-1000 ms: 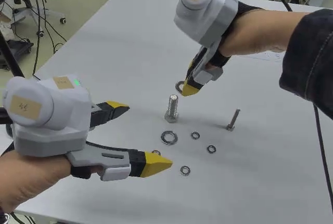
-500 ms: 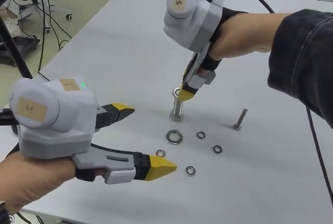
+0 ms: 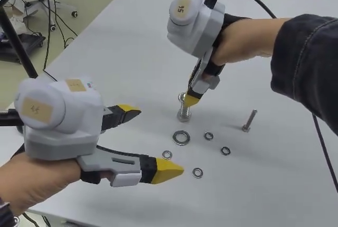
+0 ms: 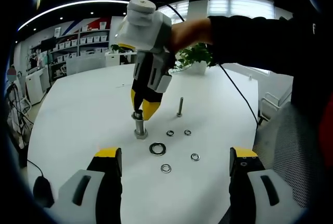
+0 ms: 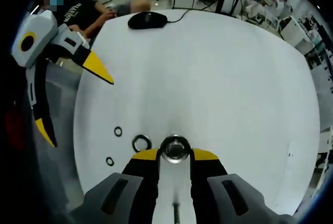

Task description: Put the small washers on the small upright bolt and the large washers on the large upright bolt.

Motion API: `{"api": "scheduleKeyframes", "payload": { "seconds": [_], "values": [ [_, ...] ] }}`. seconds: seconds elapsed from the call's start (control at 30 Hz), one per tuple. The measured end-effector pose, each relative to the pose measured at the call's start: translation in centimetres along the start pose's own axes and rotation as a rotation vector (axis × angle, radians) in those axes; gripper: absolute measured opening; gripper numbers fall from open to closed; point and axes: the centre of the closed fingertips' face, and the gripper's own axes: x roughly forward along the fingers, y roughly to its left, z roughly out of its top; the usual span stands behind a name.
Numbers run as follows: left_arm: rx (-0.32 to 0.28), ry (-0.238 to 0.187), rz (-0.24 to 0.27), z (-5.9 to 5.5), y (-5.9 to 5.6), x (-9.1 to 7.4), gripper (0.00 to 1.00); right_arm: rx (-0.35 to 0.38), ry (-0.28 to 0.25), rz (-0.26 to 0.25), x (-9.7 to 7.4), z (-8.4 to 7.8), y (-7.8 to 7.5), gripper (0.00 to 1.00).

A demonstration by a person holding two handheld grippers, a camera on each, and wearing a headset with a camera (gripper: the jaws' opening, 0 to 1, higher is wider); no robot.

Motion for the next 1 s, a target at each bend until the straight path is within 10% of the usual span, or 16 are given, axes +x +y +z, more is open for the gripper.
{"api": "scheduleKeyframes", "payload": {
  "seconds": [1.0],
  "values": [
    [-0.003, 0.006, 0.003, -0.2, 0.0, -0.3, 0.84, 0.039, 0.001, 0.001, 3.4, -1.1, 0.7, 0.23]
  ]
}}
